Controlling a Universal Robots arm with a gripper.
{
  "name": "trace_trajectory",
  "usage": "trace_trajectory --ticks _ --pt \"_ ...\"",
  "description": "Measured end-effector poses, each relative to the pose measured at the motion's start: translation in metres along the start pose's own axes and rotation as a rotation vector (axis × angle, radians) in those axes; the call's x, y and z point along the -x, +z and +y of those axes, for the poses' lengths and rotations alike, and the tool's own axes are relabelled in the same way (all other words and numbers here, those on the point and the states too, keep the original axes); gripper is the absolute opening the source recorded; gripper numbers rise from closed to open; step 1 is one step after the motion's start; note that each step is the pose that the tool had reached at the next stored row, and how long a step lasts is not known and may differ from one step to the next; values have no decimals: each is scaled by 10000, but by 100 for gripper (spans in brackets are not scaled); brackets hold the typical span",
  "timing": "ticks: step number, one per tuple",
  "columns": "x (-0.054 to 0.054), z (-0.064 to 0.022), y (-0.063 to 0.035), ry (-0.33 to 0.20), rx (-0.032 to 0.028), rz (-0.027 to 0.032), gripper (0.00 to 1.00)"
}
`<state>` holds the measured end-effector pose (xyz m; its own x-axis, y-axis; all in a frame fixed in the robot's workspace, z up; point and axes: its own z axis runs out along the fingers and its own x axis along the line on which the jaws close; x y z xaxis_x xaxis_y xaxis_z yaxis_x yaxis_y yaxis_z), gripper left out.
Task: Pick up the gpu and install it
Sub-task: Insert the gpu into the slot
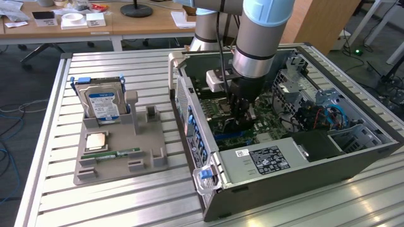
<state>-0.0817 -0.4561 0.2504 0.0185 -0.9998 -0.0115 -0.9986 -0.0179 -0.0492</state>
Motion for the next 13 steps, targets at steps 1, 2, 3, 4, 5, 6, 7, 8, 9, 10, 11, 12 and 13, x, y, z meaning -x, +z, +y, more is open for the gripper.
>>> trace_trajectory --ticks 1,2,3,4,5,6,7,8,9,10,11,12,13 --pt "0 0 -5 1 -3 1 26" --pt "0 0 -11 0 -8 0 26" --pt "0 -1 -16 0 -14 -1 26" --pt "0 -1 -21 0 -18 0 26" --pt "1 -1 -21 1 -29 -3 26" --pt "1 2 -21 3 -53 -2 26" --pt "1 5 -22 2 -92 1 26" --pt "1 8 -22 -1 -142 2 26" --pt "1 13 -23 -2 -192 2 26" --pt "1 19 -23 -2 -238 4 26" --pt "1 23 -23 -3 -271 4 26" --pt "2 24 -23 -3 -290 4 26" --pt "2 24 -22 -4 -296 3 26"
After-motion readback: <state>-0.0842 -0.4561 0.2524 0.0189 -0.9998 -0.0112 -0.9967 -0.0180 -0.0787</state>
